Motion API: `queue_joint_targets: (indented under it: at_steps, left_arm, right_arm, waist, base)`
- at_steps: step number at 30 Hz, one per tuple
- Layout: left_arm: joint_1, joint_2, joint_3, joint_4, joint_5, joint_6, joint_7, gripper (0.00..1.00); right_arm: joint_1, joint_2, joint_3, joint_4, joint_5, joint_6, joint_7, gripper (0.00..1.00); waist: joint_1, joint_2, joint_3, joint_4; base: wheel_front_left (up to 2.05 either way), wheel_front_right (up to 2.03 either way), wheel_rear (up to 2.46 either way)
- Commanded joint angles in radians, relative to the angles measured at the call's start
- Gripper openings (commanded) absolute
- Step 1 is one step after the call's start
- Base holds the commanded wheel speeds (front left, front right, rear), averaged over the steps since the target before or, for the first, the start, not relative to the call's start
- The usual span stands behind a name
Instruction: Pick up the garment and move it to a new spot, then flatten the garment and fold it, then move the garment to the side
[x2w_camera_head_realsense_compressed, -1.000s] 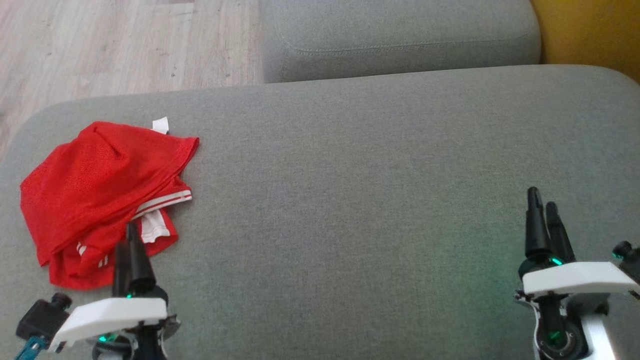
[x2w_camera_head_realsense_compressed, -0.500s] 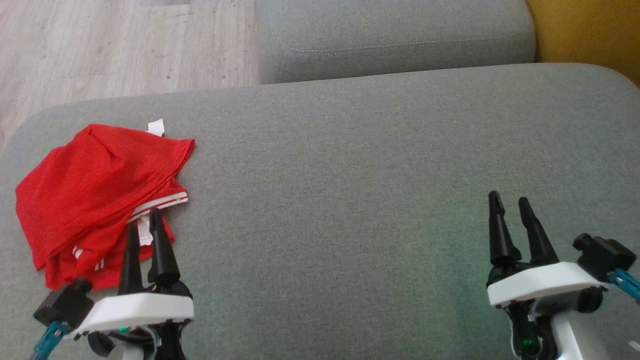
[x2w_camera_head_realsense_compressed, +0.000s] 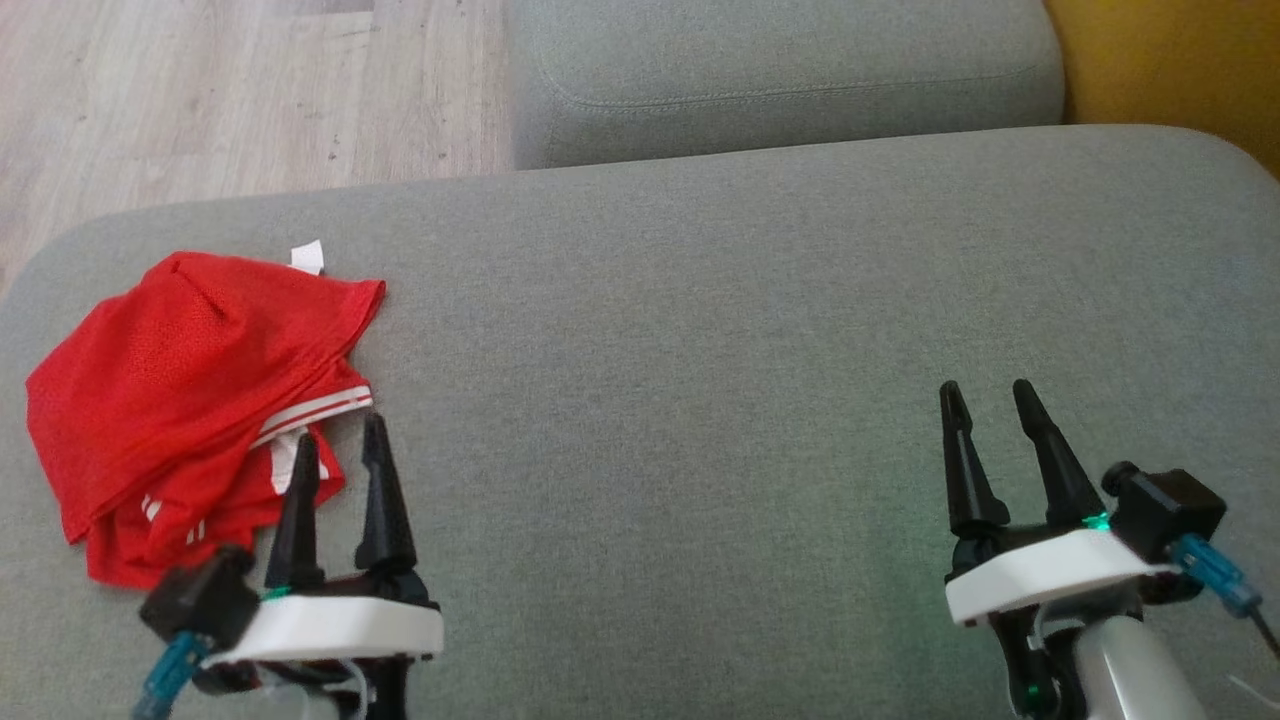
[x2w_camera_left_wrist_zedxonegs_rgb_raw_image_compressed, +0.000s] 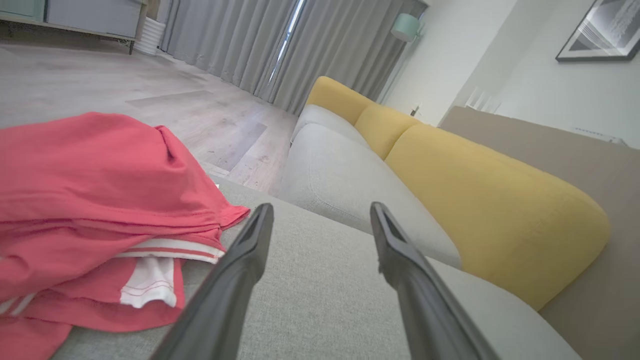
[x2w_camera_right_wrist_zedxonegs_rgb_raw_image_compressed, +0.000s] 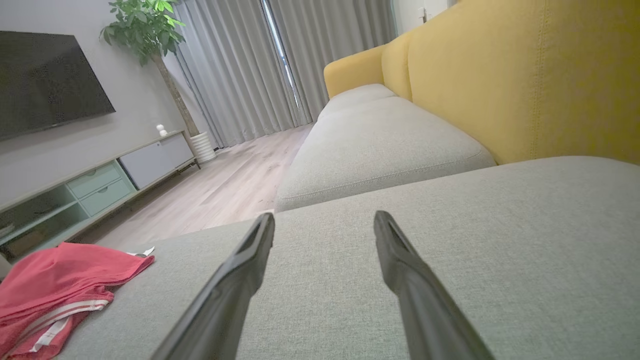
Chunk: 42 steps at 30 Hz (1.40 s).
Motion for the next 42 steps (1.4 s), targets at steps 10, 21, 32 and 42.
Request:
queue_joint_targets:
  at_steps: [10,21,32,42]
  left_arm:
    - [-0.045,0.031,-0.053,-0.029,0.191,0.031,-0.037,1.00]
    - [-0.060,0.086,-0.166,-0.024,0.380,0.102,-0.072,1.00]
    - [-0.021,0.031,-0.090,-0.063,0.296,0.072,-0.105,1.00]
    - [0.001,0.012,-0.066,0.009,0.365,0.021,-0.127,1.00]
  right_arm:
    - [-0.052,-0.007,0.039,-0.039,-0.163,0.006,-0.040,1.00]
    - [-0.048,-0.008,0.066,-0.057,-0.329,0.007,-0.075,1.00]
    - [-0.011,-0.009,0.074,-0.053,-0.140,0.007,-0.107,1.00]
    - [0.016,-0.009,0.103,-0.046,0.038,0.008,-0.129,1.00]
  waist:
    - [0.0000,-0.0001,0.001,0.005]
    - [0.0000,-0.0001,-0.001,0.005]
    - [-0.0001,-0.0001,-0.006,0.012]
    - [-0.0001,-0.0001,-0.009,0.004]
  base:
    - [0.00,0.00,0.00]
    - [0.00,0.00,0.00]
    - [0.00,0.00,0.00]
    - [0.00,0.00,0.00]
